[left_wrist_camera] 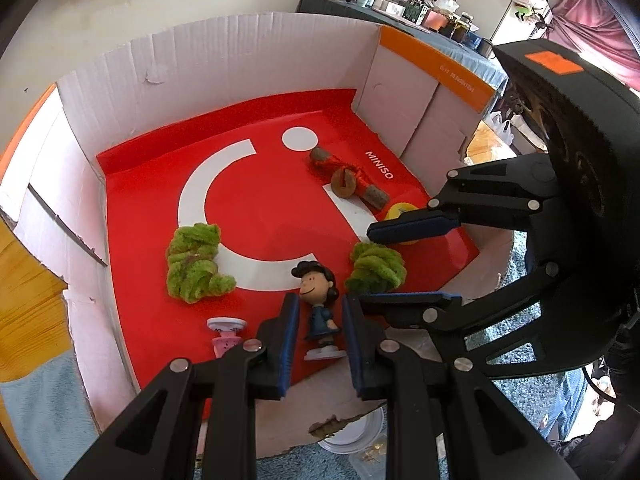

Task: Organize objects
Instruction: 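Lower and release the figure with left tool while right tool releases the yarn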

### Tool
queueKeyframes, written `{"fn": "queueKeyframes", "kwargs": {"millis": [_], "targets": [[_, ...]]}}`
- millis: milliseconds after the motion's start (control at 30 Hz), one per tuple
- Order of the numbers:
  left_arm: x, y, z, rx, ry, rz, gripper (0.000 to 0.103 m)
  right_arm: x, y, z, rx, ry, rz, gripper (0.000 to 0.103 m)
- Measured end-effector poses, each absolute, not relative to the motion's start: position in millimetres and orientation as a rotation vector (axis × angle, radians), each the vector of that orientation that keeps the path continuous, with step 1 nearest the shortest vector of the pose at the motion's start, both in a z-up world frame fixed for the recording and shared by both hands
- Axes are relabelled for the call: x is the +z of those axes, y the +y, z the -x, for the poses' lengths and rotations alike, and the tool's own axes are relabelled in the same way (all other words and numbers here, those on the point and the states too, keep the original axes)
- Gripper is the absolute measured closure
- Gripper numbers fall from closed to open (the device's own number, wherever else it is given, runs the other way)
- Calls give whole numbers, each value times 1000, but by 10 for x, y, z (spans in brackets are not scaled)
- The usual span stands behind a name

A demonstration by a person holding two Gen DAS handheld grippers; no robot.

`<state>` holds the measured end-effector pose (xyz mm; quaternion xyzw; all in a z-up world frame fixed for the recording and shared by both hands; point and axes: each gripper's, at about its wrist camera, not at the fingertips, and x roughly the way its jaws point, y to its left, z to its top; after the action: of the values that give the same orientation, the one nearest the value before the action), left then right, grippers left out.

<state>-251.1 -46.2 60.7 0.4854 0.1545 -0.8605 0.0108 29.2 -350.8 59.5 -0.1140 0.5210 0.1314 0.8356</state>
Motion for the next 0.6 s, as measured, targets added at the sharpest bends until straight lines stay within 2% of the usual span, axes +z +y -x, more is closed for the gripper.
{"fn": "queueKeyframes", "kwargs": {"millis": [133, 500, 567, 600], "targets": [[620, -449, 2506, -2692, 476, -1503, 76, 604, -3494, -298, 272, 1094, 260, 60], [693, -496, 2420, -2702, 501, -1455, 76, 685, -3476, -250, 254, 1071, 258, 60], [722, -496, 2386, -2708, 505, -1439, 73, 718, -3442, -220, 255, 1067, 258, 57], [739, -503, 2364, -2711, 512, -1425, 72, 738, -3423, -193, 249, 1060, 269, 52]]}}
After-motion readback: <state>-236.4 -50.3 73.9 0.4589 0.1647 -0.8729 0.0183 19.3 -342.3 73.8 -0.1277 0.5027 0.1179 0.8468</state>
